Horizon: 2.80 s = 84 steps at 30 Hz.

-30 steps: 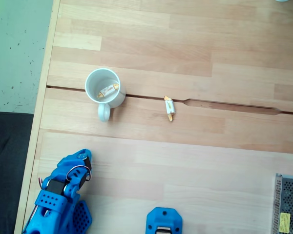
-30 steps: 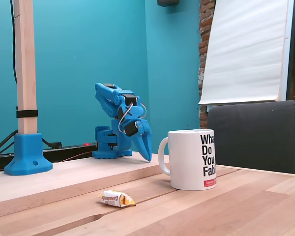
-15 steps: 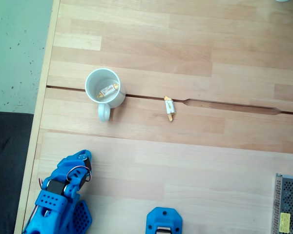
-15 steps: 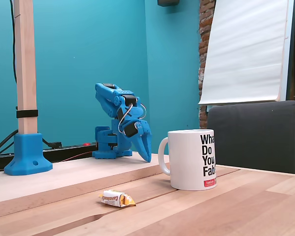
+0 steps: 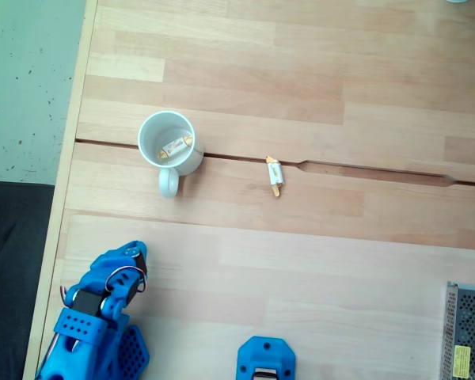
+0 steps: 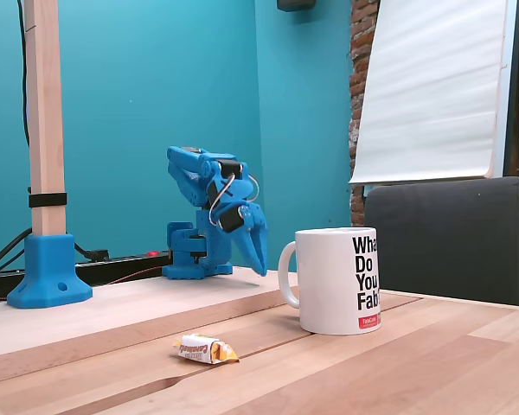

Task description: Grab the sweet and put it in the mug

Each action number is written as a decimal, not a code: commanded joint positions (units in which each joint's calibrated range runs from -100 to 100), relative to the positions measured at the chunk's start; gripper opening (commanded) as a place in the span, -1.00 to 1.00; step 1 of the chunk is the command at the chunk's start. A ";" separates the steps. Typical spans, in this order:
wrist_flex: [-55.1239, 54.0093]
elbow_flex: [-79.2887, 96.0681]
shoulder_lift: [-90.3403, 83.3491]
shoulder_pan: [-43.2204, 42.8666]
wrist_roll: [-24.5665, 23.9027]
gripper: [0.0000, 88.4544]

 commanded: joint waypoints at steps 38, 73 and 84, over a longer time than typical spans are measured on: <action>43.84 -78.25 53.48 17.64 0.29 -1.00; 34.81 -112.06 76.46 24.46 -2.15 -1.00; 38.28 -116.16 76.54 24.17 4.20 -1.00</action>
